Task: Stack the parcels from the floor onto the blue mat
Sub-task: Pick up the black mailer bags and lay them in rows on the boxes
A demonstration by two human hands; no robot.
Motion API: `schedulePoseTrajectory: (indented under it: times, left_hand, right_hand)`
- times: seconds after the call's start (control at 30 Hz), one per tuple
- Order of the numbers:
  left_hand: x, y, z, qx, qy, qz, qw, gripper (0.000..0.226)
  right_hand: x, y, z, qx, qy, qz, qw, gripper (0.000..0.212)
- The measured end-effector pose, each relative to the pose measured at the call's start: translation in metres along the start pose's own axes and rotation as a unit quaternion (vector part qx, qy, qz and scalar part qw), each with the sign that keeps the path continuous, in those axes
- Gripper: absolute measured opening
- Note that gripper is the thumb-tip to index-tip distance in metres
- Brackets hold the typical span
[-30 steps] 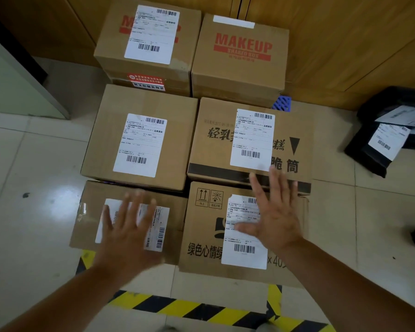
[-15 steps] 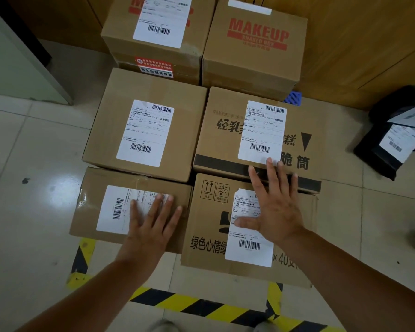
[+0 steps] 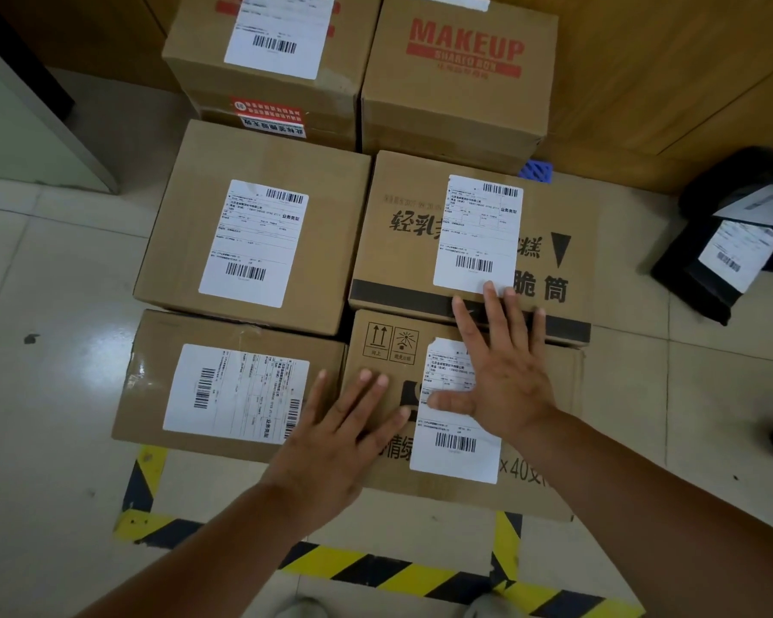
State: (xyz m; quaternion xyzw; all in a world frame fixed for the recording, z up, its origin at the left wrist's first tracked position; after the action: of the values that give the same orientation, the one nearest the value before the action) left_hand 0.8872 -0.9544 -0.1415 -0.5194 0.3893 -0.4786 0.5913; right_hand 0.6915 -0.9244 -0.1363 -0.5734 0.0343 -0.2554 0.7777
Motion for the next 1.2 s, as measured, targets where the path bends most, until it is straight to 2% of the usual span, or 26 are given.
schedulePoseTrajectory:
  times: [0.17, 0.3, 0.4, 0.57, 0.83, 1.0, 1.2]
  left_hand:
    - [-0.001, 0.002, 0.001, 0.001, 0.000, 0.006, 1.000, 0.119]
    - [0.000, 0.002, 0.004, 0.009, -0.006, 0.014, 1.000, 0.119]
    - [-0.002, 0.003, 0.004, 0.013, -0.001, 0.019, 1.000, 0.117]
    - [-0.003, 0.003, 0.002, 0.026, 0.000, 0.025, 0.999, 0.116]
    - [-0.001, -0.015, 0.003, 0.089, 0.005, 0.005, 0.996, 0.118]
    - [0.014, -0.073, -0.003, 0.091, -0.045, 0.007, 0.995, 0.101]
    - [0.042, -0.182, -0.017, 0.077, -0.123, 0.024, 0.989, 0.078]
  right_hand:
    - [-0.005, -0.008, 0.003, -0.027, 0.012, -0.007, 1.000, 0.116]
    - [-0.047, -0.024, 0.017, -0.087, 0.178, -0.088, 0.976, 0.116]
    - [-0.069, -0.024, 0.019, -0.067, 0.250, -0.176, 0.950, 0.111]
    - [-0.069, -0.024, 0.018, -0.037, 0.238, -0.170, 0.956, 0.102]
    - [-0.066, -0.039, 0.027, 0.005, 0.236, -0.105, 0.966, 0.106]
    - [-0.048, -0.085, 0.065, -0.023, 0.229, -0.135, 0.964, 0.095]
    - [-0.015, -0.172, 0.108, -0.027, 0.228, -0.183, 0.956, 0.080]
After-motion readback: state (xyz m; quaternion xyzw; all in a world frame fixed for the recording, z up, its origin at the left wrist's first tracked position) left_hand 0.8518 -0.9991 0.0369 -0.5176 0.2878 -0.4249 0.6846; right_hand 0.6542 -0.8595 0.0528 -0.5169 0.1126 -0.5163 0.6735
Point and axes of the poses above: each hand's wrist, its own z-axis away from the middle knuckle, its own y-axis out of the palm, x = y × z, the point moved 7 cm from there along -z, towards the middle knuckle, and after that the axes turned 9 degrees about -z, right-handed, at the moved point
